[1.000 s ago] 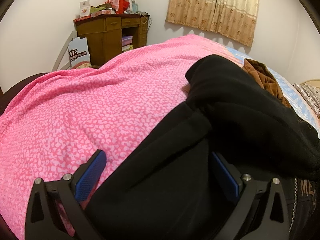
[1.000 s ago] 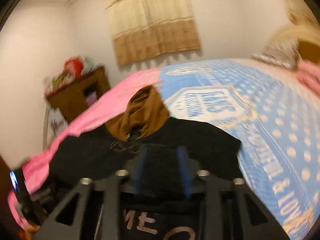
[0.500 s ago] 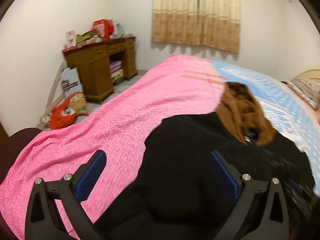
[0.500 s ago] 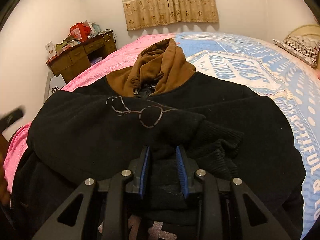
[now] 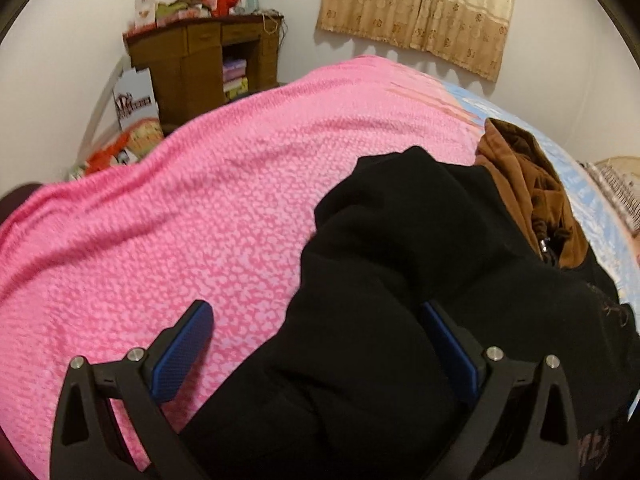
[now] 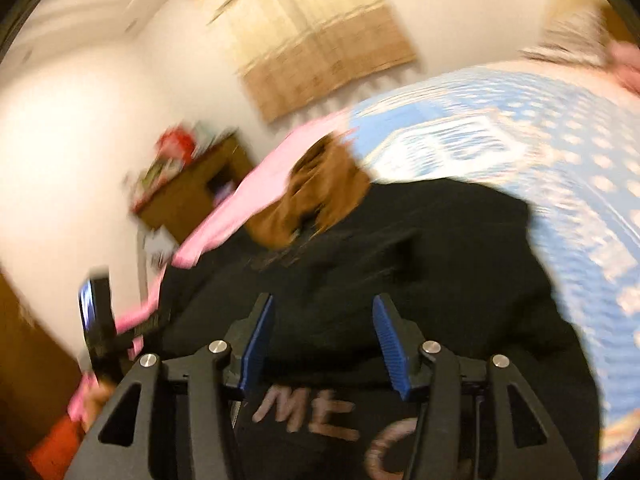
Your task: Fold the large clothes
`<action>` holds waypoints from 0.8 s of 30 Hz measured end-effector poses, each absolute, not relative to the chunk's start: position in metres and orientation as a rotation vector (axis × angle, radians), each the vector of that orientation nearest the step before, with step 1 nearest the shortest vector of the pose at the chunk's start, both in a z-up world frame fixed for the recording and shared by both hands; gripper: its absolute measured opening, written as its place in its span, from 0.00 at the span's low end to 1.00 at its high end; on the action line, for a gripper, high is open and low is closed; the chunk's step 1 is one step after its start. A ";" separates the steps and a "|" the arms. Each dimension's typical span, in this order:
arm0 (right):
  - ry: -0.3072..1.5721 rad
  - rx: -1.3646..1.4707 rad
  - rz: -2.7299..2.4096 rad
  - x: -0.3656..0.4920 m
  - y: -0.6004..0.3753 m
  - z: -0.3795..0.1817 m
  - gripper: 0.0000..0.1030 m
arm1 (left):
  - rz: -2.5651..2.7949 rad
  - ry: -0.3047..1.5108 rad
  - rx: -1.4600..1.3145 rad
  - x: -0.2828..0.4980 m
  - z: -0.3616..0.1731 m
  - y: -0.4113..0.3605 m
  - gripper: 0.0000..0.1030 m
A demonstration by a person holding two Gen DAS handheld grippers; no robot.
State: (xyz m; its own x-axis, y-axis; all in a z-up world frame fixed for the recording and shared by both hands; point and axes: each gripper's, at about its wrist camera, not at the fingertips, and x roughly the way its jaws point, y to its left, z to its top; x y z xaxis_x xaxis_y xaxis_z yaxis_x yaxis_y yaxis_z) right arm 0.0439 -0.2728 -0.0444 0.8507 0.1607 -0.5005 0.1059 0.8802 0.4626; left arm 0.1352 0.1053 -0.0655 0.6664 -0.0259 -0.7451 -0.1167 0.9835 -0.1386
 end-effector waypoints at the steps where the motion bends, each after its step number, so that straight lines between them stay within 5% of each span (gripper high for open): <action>1: 0.567 0.508 0.023 0.046 -0.276 -0.046 0.52 | 0.050 0.842 -0.185 0.135 -0.065 0.105 1.00; 6: 0.716 0.464 0.064 0.084 -0.258 -0.071 0.51 | 0.049 0.848 -0.166 0.137 -0.060 0.099 1.00; 8: 0.730 0.439 0.084 0.089 -0.249 -0.070 0.33 | 0.040 0.849 -0.105 0.140 -0.054 0.096 1.00; 13: 0.714 0.530 0.212 0.065 -0.241 -0.042 0.11 | 0.099 0.825 0.034 0.149 -0.041 0.099 1.00; 17: 0.735 0.630 0.319 0.031 -0.238 -0.031 0.11 | 0.134 0.826 0.034 0.148 -0.038 0.113 1.00; 24: 0.859 0.694 0.203 0.022 -0.246 -0.101 0.11 | 0.150 0.783 0.157 0.139 -0.048 0.103 1.00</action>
State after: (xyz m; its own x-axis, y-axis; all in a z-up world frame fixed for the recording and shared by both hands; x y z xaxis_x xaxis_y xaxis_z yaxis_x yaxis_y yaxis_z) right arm 0.0218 -0.2457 -0.1014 0.6495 0.4309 -0.6265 0.1052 0.7652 0.6352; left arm 0.1388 0.1033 -0.0485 0.6991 0.1928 -0.6885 -0.0761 0.9776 0.1964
